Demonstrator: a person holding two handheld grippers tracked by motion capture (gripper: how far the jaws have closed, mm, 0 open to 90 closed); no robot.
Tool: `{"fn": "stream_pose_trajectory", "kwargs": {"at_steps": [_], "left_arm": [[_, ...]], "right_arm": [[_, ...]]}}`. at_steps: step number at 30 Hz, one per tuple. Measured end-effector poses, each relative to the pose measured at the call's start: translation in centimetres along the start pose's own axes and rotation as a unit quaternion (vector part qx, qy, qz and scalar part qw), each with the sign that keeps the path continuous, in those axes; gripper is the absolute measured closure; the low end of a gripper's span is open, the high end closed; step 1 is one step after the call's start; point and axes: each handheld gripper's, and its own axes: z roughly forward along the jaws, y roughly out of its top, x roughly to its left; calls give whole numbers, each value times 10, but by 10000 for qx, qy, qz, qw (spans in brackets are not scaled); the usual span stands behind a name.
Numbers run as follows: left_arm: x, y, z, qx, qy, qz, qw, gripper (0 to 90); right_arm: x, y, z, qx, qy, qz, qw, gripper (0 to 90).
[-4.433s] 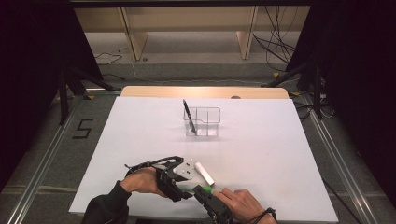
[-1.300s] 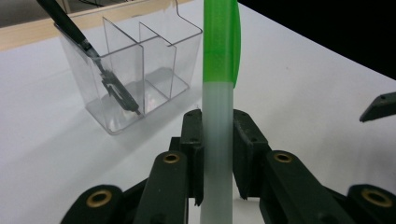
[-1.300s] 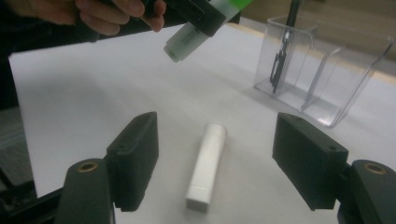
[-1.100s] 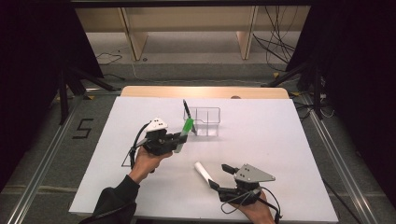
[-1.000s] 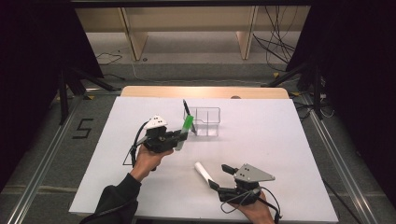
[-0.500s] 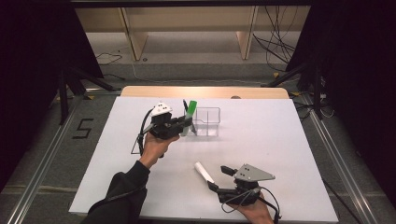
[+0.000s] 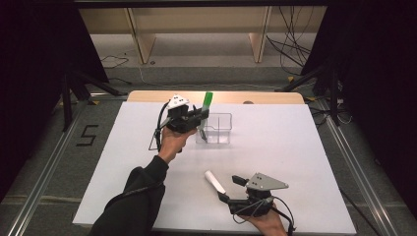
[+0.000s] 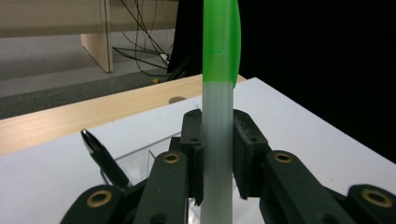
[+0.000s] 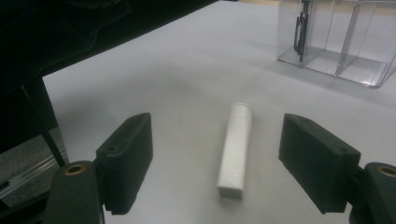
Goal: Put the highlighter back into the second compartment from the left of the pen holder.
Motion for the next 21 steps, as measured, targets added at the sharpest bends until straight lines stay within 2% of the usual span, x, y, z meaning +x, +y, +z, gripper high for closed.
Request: {"fn": "stream_pose_trajectory", "kwargs": {"at_steps": [14,21], "left_arm": [[5,6,27,31,154,-158,9998,763],[5,5,42,112,243,-132,9996,763]], "right_arm": [[1,-1,1,-23,22,-1,10000,268],[1,-2,1,-29,40,5,10000,260]]}}
